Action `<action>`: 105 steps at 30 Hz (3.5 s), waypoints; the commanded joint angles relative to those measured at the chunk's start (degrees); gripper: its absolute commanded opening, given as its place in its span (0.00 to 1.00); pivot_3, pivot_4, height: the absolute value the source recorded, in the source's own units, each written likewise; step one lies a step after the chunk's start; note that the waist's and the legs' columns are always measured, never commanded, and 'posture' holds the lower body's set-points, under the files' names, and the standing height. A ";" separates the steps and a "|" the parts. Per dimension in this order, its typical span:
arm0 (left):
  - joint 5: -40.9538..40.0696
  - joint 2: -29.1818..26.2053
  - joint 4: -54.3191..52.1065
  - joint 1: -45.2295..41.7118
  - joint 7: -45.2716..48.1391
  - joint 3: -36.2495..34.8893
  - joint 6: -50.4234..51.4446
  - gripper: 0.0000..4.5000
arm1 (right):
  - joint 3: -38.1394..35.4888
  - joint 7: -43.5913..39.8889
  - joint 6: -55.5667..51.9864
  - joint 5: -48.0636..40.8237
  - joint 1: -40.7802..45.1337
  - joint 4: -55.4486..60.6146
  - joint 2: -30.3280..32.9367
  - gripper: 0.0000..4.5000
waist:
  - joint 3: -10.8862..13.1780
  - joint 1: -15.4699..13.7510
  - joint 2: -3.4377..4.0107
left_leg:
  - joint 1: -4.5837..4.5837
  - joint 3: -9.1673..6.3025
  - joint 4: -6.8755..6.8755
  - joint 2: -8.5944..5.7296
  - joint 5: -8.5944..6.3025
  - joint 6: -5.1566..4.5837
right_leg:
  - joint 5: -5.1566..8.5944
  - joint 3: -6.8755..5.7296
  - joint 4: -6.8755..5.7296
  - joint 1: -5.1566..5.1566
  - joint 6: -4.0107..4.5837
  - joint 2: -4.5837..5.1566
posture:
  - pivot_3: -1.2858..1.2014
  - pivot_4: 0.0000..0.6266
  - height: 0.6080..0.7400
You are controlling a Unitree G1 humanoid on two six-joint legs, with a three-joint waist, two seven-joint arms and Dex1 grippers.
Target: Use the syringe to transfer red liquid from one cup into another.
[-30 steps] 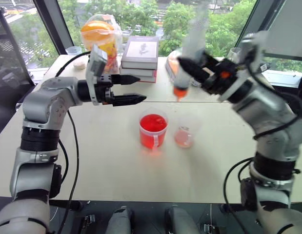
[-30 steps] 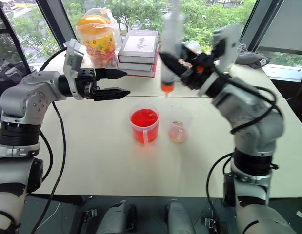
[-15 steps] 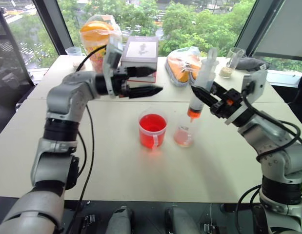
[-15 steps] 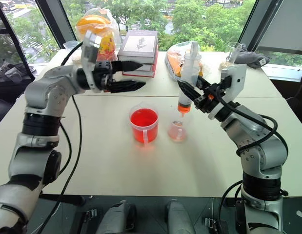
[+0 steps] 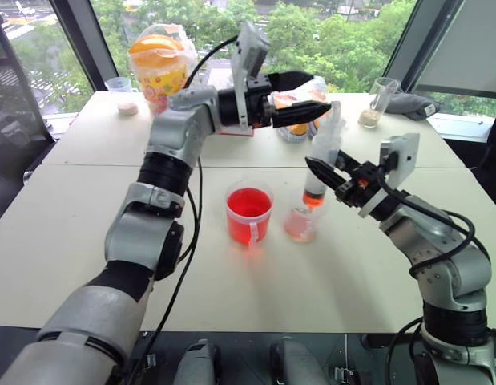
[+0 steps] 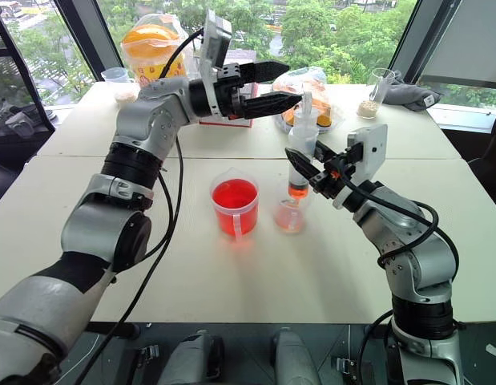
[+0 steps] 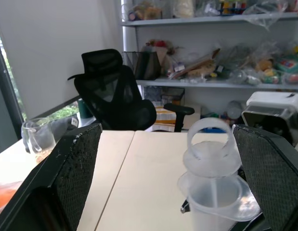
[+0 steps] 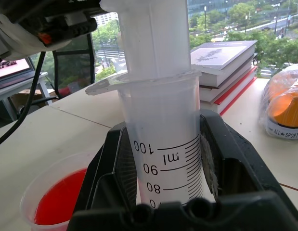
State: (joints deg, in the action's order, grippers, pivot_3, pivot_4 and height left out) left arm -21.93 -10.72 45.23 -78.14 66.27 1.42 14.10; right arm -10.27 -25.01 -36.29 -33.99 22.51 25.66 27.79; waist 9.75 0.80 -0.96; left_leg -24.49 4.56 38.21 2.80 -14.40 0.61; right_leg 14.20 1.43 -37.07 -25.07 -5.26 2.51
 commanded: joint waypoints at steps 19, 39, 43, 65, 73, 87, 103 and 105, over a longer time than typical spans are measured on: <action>3.38 5.17 3.87 -3.04 6.52 -0.15 -3.44 0.01 | 0.08 0.59 -1.66 -1.80 5.02 5.07 0.83 0.32 | 0.01 0.07 -0.01 | -0.02 -0.01 0.00 0.00 0.00 -0.01 | 0.00 0.00 0.02 -0.01 0.00 0.00 | 0.52 0.24 1.00; 5.41 8.01 0.06 5.11 6.56 2.99 -2.09 0.01 | -2.61 0.52 -4.71 -3.42 12.60 3.72 3.03 0.32 | 0.01 -0.09 -0.01 | -0.02 -0.02 0.01 0.00 0.00 -0.01 | 0.00 0.00 -0.01 -0.01 0.00 0.01 | 0.52 0.24 1.00; 5.97 8.24 -0.15 6.83 6.22 3.64 -2.31 0.01 | -2.94 0.40 -5.54 -3.89 13.35 4.01 3.22 0.32 | 0.01 -0.10 -0.01 | -0.03 -0.02 0.01 0.00 0.00 -0.01 | 0.00 0.00 -0.01 -0.01 0.00 0.01 | 0.52 0.24 1.00; -6.56 -7.33 -22.95 11.79 -1.33 -8.07 17.53 0.82 | -1.10 -1.14 -0.94 -1.48 5.97 -1.12 0.79 0.32 | 0.01 0.33 -0.01 | 0.02 -0.03 0.00 0.04 0.00 0.00 | 0.00 0.01 -0.10 -0.02 -0.01 -0.01 | 0.52 0.24 1.00; -9.79 -14.91 -37.11 23.41 -1.67 -6.76 26.38 0.82 | -7.79 5.42 -13.31 -7.95 19.79 -5.96 5.46 0.32 | 0.02 0.02 0.01 | 0.01 -0.02 0.09 0.03 0.00 0.00 | -0.01 0.04 -0.15 -0.02 -0.01 0.09 | 0.52 0.24 1.00; -12.06 -19.04 -45.55 30.41 -3.59 -5.78 29.18 0.82 | 7.12 0.54 -46.86 -3.63 36.81 -35.80 24.71 0.32 | 0.00 0.14 -0.01 | 0.00 0.12 -0.02 0.04 -0.01 -0.01 | 0.00 0.06 -0.03 -0.06 0.02 0.10 | 0.52 0.24 1.00; -14.72 -19.96 -50.69 33.58 -6.75 -5.84 30.43 0.82 | 25.54 -12.79 -37.83 12.91 38.98 -62.03 19.97 0.54 | 0.00 0.18 -0.01 | -0.03 0.13 -0.01 0.03 -0.01 -0.01 | -0.01 0.07 -0.04 -0.11 0.01 0.07 | 0.52 0.24 1.00; -15.09 -20.42 -50.98 33.89 -7.09 -5.98 30.76 0.82 | 23.85 -13.01 -37.62 13.42 39.30 -63.21 19.51 0.73 | 0.00 0.17 -0.01 | -0.03 0.13 -0.01 0.03 -0.01 -0.01 | -0.01 0.07 -0.04 -0.11 0.01 0.07 | 0.52 0.24 1.00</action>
State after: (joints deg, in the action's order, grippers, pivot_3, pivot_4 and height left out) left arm -35.74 -30.45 -3.67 -44.31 59.50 -3.41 44.68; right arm 16.08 -37.65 -74.64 -21.45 59.78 -37.10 46.63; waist 9.74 0.97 -0.97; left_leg -24.52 4.70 38.20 2.83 -14.41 0.60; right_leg 14.19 1.50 -37.11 -25.18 -5.26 2.58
